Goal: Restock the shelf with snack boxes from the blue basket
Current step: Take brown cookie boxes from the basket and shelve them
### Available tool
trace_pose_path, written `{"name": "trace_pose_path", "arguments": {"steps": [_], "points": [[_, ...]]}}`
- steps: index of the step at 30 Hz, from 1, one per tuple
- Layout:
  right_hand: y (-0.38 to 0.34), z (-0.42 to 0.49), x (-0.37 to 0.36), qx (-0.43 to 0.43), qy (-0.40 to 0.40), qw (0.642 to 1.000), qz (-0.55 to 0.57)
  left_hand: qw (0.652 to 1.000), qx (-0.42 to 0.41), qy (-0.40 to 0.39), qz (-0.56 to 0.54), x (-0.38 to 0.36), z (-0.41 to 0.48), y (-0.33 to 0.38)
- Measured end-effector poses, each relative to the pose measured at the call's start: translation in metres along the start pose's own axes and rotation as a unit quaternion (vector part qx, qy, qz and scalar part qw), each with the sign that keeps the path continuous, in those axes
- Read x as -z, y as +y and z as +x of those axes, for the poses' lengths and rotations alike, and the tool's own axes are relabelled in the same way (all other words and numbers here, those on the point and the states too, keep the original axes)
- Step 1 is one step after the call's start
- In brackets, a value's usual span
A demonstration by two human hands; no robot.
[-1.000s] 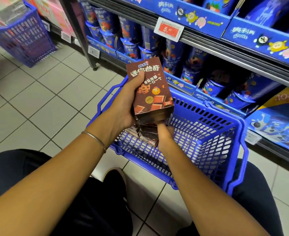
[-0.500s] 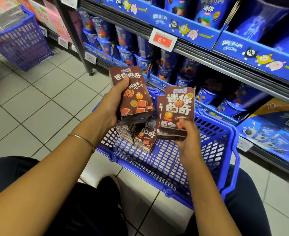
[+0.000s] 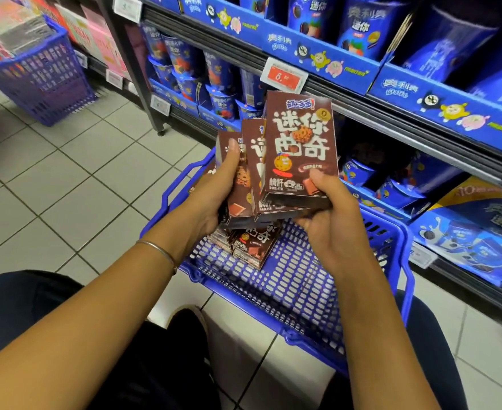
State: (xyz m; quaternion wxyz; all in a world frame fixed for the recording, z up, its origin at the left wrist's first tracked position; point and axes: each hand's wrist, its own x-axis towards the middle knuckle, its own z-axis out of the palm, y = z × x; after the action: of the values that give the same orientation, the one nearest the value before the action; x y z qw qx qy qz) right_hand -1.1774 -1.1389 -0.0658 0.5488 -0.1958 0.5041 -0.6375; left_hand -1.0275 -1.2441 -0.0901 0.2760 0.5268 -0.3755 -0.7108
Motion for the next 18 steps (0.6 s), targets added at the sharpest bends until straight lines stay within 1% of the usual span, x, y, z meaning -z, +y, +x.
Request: {"name": "trace_pose_path", "arguments": {"steps": [4, 5, 7, 9, 11, 12, 13, 14, 16, 17, 18], "points": [[0.000, 0.003, -0.008, 0.015, -0.076, 0.996, -0.032, 0.999, 0.019, -0.032, -0.010, -0.003, -0.004, 0.001], [0.000, 0.004, -0.011, 0.025, -0.093, 0.994, -0.055, 0.999, 0.017, -0.034, -0.013, -0.003, -0.005, 0.000], [-0.002, 0.006, -0.016, 0.042, -0.132, 0.982, -0.130, 1.000, 0.000, -0.015, -0.016, 0.002, -0.001, -0.003], [-0.004, 0.009, -0.018, 0.027, -0.166, 0.968, -0.186, 1.000, -0.006, -0.004, -0.023, 0.006, 0.000, -0.007], [-0.006, 0.012, -0.019, 0.006, -0.178, 0.963, -0.203, 0.999, -0.021, 0.008, -0.037, 0.009, 0.000, -0.009], [-0.007, 0.014, -0.018, 0.003, -0.175, 0.966, -0.193, 0.999, -0.023, 0.011, -0.038, 0.010, -0.001, -0.009], [-0.006, 0.016, -0.017, 0.004, -0.158, 0.974, -0.163, 0.999, -0.023, 0.014, -0.041, 0.009, -0.004, -0.007], [-0.003, 0.019, -0.014, -0.001, -0.118, 0.986, -0.122, 0.998, -0.029, 0.011, -0.051, 0.011, -0.002, -0.009], [0.011, 0.027, -0.004, -0.025, 0.004, 0.999, -0.038, 0.997, -0.026, 0.029, -0.066, 0.011, -0.003, -0.007], [0.021, 0.032, 0.002, -0.036, 0.058, 0.997, -0.034, 0.997, -0.023, 0.030, -0.073, 0.011, -0.006, -0.005], [0.036, 0.037, 0.008, -0.053, 0.099, 0.992, -0.056, 0.996, -0.028, 0.021, -0.082, 0.012, -0.006, -0.005]]}}
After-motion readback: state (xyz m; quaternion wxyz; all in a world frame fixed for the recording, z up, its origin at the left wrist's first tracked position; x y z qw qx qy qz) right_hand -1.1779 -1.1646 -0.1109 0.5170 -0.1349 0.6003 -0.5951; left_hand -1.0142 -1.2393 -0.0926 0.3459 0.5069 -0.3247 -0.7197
